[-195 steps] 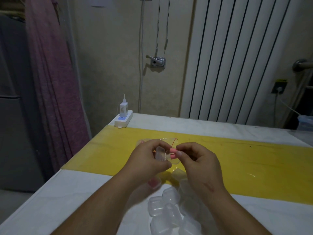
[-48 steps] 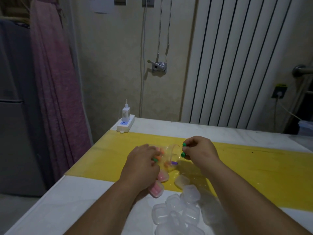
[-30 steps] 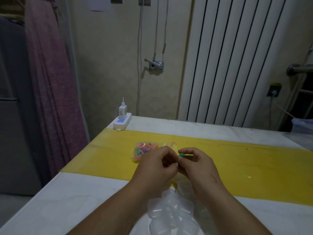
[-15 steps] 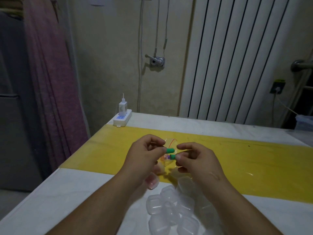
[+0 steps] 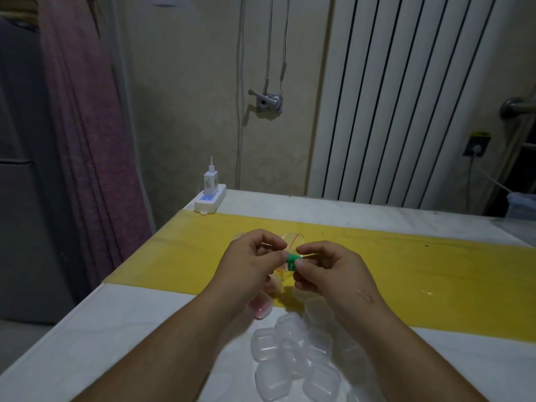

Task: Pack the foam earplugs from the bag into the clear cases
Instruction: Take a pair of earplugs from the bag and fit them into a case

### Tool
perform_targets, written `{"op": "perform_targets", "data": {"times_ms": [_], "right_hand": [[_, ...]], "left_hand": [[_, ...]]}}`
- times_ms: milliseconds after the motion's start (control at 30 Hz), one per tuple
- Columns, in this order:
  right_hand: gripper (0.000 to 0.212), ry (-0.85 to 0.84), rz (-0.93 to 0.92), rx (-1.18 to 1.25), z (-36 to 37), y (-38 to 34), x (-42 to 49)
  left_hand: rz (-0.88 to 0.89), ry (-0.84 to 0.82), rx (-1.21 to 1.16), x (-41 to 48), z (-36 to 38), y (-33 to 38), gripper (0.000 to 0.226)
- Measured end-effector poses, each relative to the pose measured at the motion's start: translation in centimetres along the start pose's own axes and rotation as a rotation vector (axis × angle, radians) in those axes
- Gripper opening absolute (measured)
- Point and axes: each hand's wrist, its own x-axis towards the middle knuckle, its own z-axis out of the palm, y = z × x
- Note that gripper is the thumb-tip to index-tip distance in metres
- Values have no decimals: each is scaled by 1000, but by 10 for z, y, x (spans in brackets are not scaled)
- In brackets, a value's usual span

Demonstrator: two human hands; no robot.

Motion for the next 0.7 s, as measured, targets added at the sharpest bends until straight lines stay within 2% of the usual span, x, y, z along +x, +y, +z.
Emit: {"op": "perform_targets", "data": {"times_ms": [167,200,267,300,367,533,700], "right_hand": [[14,26,-8,48,0,-3,0],[12,50,-4,77,-1,-3,1],[8,88,-6,104,-3,-4,2],[7,100,-7,102,-4,-5,2],[6,117,-6,95,-5,-5,2],[6,140,-4,69,-5,-4,2],[9,165,-13,55,-6,-6,1]], "left_hand": [[5,20,110,-2,-1,-1,5],[27,14,227,-2,-2,-3,8],[135,-98,688,-1,-4,-5,19],[182,-175,885,-2,-6,-4,33],[244,-311,1041,-2,-8,-2,57],[302,-483,1192,-4,-13,-1,46],[252,-490,957,-4,-9,-2,24]]}}
